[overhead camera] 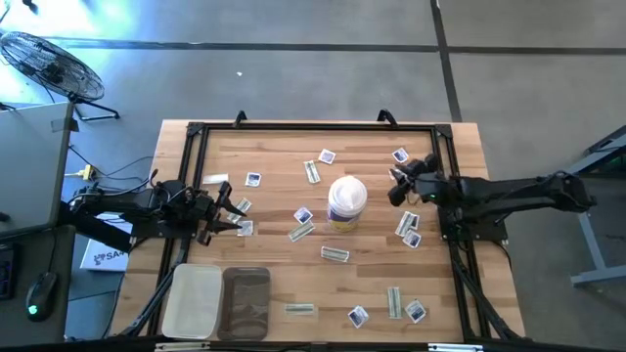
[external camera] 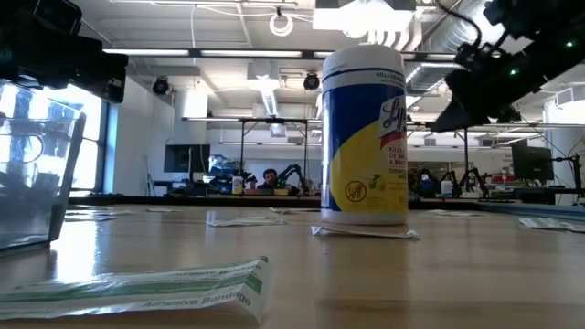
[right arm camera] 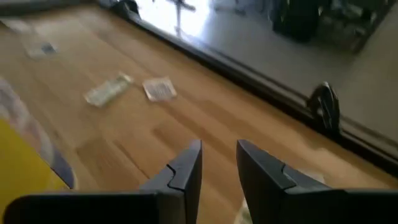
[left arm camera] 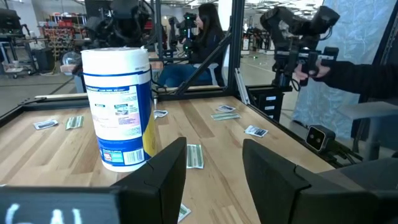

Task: Pick & Place First Aid Supplies
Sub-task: Put the bandage into the black transparent bin

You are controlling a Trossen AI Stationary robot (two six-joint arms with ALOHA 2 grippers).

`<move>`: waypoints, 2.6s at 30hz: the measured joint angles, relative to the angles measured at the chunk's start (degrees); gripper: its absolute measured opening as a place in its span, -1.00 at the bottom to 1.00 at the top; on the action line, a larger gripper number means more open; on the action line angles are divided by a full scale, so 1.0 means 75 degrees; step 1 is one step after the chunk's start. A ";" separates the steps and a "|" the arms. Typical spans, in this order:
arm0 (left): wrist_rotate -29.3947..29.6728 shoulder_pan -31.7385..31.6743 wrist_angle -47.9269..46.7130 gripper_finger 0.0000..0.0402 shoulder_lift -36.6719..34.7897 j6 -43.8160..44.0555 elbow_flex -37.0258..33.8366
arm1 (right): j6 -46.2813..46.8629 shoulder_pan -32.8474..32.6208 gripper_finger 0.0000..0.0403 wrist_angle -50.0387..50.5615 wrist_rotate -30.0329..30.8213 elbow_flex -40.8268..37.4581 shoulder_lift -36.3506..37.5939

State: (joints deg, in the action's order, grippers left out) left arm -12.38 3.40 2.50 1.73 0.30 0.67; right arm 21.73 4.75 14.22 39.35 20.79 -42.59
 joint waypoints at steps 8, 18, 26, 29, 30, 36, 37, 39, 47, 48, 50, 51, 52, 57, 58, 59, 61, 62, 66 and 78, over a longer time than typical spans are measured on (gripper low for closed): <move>0.0000 -0.0002 0.0001 -0.23 0.0000 0.0003 0.0000 | 0.0094 0.0898 -0.52 0.0760 -0.1906 0.0356 -0.1337; 0.0000 -0.0001 0.0000 -0.23 0.0000 0.0003 0.0000 | -0.0348 0.2449 -0.30 0.0576 -0.3437 0.0362 -0.2529; 0.0000 -0.0002 0.0000 -0.23 0.0000 0.0001 0.0000 | -0.0297 0.3098 -0.28 -0.0226 -0.3323 0.0368 -0.3667; 0.0000 -0.0002 0.0000 -0.23 0.0000 0.0003 0.0000 | -0.0298 0.3137 -0.31 -0.0365 -0.3365 0.0368 -0.4135; 0.0000 0.0000 0.0000 -0.23 0.0000 0.0000 0.0000 | -0.0286 0.3137 -0.31 -0.0450 -0.3364 0.0368 -0.4285; 0.0000 0.0000 0.0000 -0.23 0.0000 0.0003 0.0000 | 0.0050 0.3133 -0.32 -0.0904 -0.3076 0.0394 -0.4779; 0.0000 -0.0002 0.0002 -0.23 0.0000 0.0003 0.0000 | 0.0095 0.3152 -0.32 -0.0908 -0.3016 0.0394 -0.4796; 0.0000 0.0000 0.0003 -0.23 0.0000 0.0003 0.0000 | 0.0190 0.3198 -0.32 -0.0912 -0.3006 0.0394 -0.4794; 0.0000 -0.0002 0.0003 -0.23 0.0000 0.0003 0.0000 | 0.0342 0.3268 -0.42 -0.0901 -0.3097 0.0389 -0.4803; 0.0000 -0.0001 0.0000 -0.23 -0.0001 0.0003 0.0000 | 0.0292 0.3268 -0.44 -0.0901 -0.3100 0.0388 -0.4803; 0.0000 -0.0002 0.0000 -0.23 0.0000 0.0002 0.0000 | 0.0186 0.3265 -0.48 -0.0901 -0.3100 0.0385 -0.4806; 0.0000 0.0000 0.0000 -0.23 -0.0002 0.0001 0.0000 | 0.0185 0.3265 -0.50 -0.0901 -0.3101 0.0385 -0.4806; 0.0000 -0.0002 0.0000 -0.23 -0.0001 0.0002 0.0000 | 0.0185 0.3265 -0.52 -0.0904 -0.3100 0.0385 -0.4806; 0.0000 0.0000 0.0000 -0.23 -0.0002 0.0003 0.0000 | 0.0185 0.3262 -0.59 -0.0937 -0.3062 0.0376 -0.4808; 0.0000 -0.0002 0.0000 -0.23 0.0000 0.0003 0.0000 | 0.0185 0.3262 -0.60 -0.0949 -0.3057 0.0376 -0.4808; 0.0000 0.0000 0.0000 -0.23 -0.0001 0.0003 0.0000 | 0.0185 0.3263 -0.61 -0.0978 -0.3054 0.0372 -0.4808; 0.0000 0.0000 0.0000 -0.23 0.0000 0.0003 0.0000 | 0.0185 0.3264 -0.62 -0.1070 -0.3045 0.0371 -0.4811; 0.0000 -0.0001 0.0000 -0.23 0.0000 0.0003 0.0000 | 0.0185 0.3264 -0.62 -0.1099 -0.3045 0.0368 -0.4814; 0.0000 0.0000 0.0000 -0.23 -0.0002 0.0001 0.0000 | 0.0185 0.3265 -0.58 -0.1164 -0.3036 0.0362 -0.4814; 0.0000 -0.0001 0.0001 -0.23 0.0000 0.0003 0.0000 | 0.0165 0.3265 -0.44 -0.1195 -0.2978 0.0362 -0.4814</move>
State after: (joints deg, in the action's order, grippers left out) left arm -12.38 3.39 2.51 1.74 0.32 0.67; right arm 22.96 29.23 5.26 17.02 23.51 -78.70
